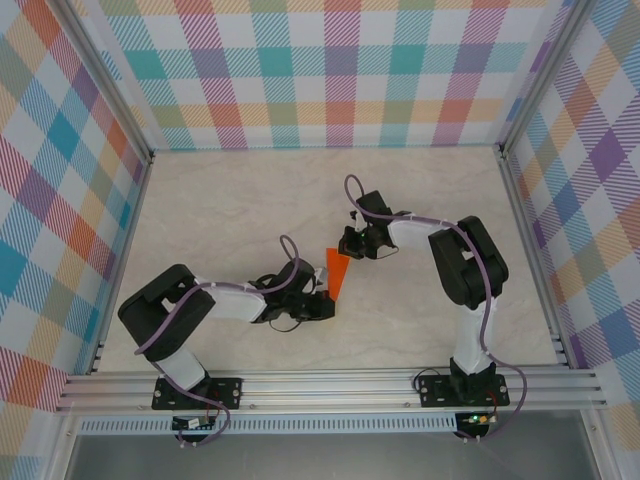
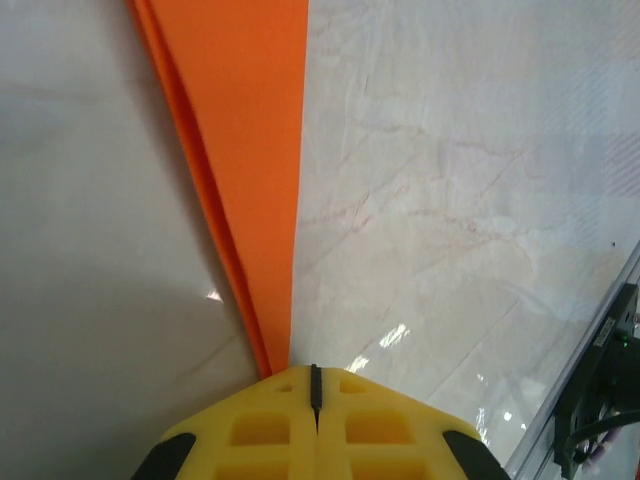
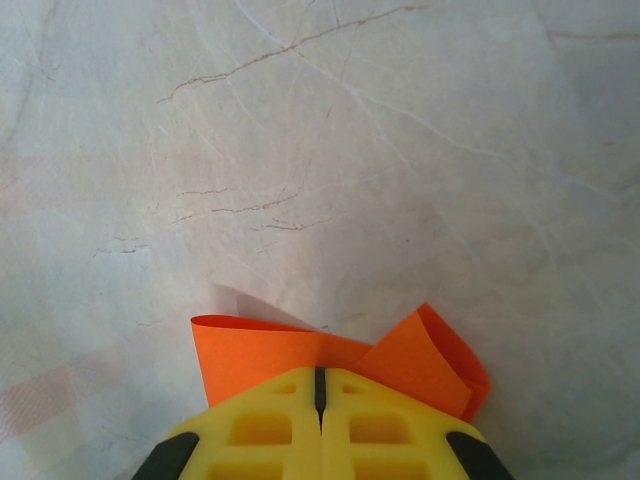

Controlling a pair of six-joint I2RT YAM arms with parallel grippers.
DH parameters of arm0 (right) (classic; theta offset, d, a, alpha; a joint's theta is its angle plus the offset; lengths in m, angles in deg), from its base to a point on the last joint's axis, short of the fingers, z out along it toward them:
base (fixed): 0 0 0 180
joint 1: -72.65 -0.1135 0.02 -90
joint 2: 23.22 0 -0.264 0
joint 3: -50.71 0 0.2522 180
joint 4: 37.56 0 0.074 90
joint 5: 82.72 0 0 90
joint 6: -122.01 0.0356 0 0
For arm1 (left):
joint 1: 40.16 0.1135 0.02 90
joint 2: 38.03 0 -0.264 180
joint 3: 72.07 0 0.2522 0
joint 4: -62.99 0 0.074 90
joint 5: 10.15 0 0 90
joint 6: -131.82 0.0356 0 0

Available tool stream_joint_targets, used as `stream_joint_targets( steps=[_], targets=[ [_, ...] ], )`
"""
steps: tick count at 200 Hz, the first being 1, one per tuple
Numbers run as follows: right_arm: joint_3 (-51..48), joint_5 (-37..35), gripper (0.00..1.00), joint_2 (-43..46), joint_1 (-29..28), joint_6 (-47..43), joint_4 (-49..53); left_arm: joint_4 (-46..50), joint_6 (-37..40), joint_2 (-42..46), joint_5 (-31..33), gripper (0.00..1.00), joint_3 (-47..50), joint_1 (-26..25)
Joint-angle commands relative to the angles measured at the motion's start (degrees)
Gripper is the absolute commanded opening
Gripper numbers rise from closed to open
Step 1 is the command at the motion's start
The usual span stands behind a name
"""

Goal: Fold a paper plane with a square sheet of paper (fold left side to right side)
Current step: Fold the wing for the fifth time at the center of the table, then pick up the paper plane at the center of the table.

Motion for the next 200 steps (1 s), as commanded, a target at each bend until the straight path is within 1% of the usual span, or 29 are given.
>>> stream_joint_targets(
  steps=[1, 22, 34, 48, 60, 81, 92, 101, 118, 133, 145, 165, 175, 200],
  targets=[
    [0.4, -2.0, 0.00, -2.7, 0.0, -1.2, 2.1, 3.2, -1.1, 1.3, -1.2, 0.00, 2.1, -1.4],
    [0.6, -0.7, 0.00, -1.2, 0.1, -1.6, 1.3, 4.9, -0.9, 4.1, -0.1, 0.00, 2.5, -1.5],
    [1.8, -1.3, 0.03, 0.7, 0.1, -2.5, 3.0, 7.4, 0.0, 7.0, 0.9, 0.00, 1.9, -1.4],
    [3.8, -3.4, 0.13, 3.5, 0.0, -4.0, 6.1, 11.3, 1.6, 11.8, 3.0, 0.00, 0.8, -1.3],
    [5.4, -5.7, 0.25, 6.3, 0.0, -5.5, 8.9, 16.6, 3.6, 16.2, 6.4, 0.00, -0.5, -1.3],
    [6.0, -8.7, 0.47, 11.9, 0.0, -7.2, 12.7, 26.6, 6.8, 23.0, 15.9, 0.05, -3.4, -1.3],
    [5.3, -11.2, 0.57, 15.1, -0.5, -7.2, 14.4, 30.4, 7.6, 25.6, 21.8, 0.10, -4.4, -1.4],
    [4.6, -13.7, 0.63, 17.2, -1.5, -7.1, 16.2, 34.2, 7.6, 27.7, 27.1, 0.13, -5.1, -1.3],
    [3.0, -19.1, 0.74, 19.9, -4.8, -5.8, 19.7, 37.6, 6.7, 30.3, 37.1, 0.20, -6.0, -1.3],
    [1.0, -22.6, 0.82, 21.1, -8.2, -2.6, 21.5, 38.1, 5.0, 31.9, 42.8, 0.27, -5.9, -1.3],
    [-0.8, -24.0, 0.85, 21.1, -10.4, 0.5, 22.0, 37.6, 4.1, 32.5, 44.9, 0.29, -5.7, -1.1],
    [-3.0, -25.4, 0.84, 20.1, -12.8, 5.1, 21.8, 36.9, 3.2, 32.7, 45.6, 0.30, -5.4, -1.2],
    [-3.4, -25.9, 0.79, 19.2, -13.4, 6.1, 21.6, 36.9, 3.1, 32.5, 45.5, 0.30, -5.3, -1.1],
    [-2.5, -25.8, 0.57, 16.3, -14.1, 7.2, 22.2, 37.1, 2.8, 32.7, 45.0, 0.31, -4.8, -1.1]
  ],
)
